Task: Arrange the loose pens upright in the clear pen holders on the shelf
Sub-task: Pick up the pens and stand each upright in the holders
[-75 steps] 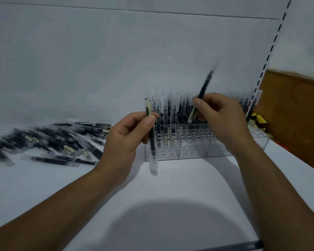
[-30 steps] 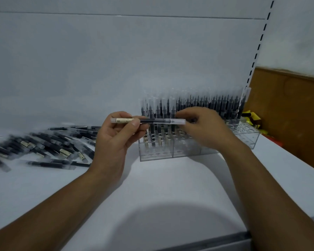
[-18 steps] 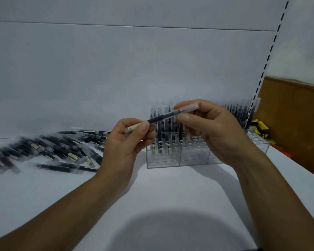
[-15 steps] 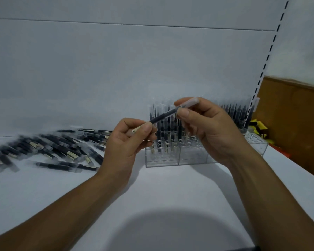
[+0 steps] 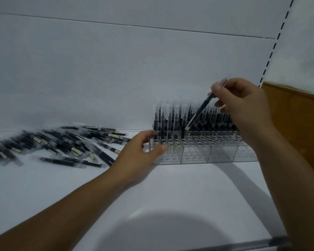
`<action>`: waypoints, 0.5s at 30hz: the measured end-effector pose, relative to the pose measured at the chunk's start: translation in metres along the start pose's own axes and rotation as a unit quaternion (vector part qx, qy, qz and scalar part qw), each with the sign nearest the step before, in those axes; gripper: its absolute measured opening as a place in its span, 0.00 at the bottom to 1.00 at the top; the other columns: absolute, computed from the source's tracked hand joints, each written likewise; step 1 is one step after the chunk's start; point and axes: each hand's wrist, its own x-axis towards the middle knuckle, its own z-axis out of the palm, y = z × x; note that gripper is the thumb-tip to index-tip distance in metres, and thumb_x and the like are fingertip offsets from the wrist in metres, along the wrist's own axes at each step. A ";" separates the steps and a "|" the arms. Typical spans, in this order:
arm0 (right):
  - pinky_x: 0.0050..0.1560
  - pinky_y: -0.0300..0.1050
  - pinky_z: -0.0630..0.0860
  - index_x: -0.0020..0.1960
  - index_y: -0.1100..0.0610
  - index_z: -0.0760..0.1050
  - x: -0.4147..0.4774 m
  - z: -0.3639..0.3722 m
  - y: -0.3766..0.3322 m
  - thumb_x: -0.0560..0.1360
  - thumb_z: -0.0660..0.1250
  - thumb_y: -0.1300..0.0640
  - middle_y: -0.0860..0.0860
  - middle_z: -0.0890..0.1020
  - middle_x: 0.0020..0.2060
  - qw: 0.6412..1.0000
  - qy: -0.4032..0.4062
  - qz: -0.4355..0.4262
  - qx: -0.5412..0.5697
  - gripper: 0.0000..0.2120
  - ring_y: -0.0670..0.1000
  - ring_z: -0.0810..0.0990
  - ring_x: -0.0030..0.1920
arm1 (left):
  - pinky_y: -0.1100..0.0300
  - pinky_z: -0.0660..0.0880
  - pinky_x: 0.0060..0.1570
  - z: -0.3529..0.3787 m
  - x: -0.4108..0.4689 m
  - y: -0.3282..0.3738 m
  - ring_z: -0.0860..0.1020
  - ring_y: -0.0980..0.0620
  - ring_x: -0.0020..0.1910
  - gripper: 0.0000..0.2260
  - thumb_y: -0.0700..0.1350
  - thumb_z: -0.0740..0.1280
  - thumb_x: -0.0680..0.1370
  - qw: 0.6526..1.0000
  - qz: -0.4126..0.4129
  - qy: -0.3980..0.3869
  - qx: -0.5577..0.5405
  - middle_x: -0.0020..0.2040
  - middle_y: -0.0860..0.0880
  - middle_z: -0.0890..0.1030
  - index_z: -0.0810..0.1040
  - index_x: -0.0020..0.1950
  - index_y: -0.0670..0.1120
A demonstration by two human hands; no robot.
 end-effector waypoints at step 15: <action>0.41 0.44 0.75 0.43 0.60 0.77 0.001 0.022 0.036 0.75 0.71 0.51 0.52 0.81 0.36 0.947 -0.181 0.026 -0.265 0.12 0.52 0.80 0.39 | 0.82 0.68 0.39 0.000 0.008 -0.006 0.75 0.69 0.52 0.20 0.51 0.72 0.74 0.999 -0.007 -0.003 -0.050 0.54 0.63 0.77 0.74 0.65 0.53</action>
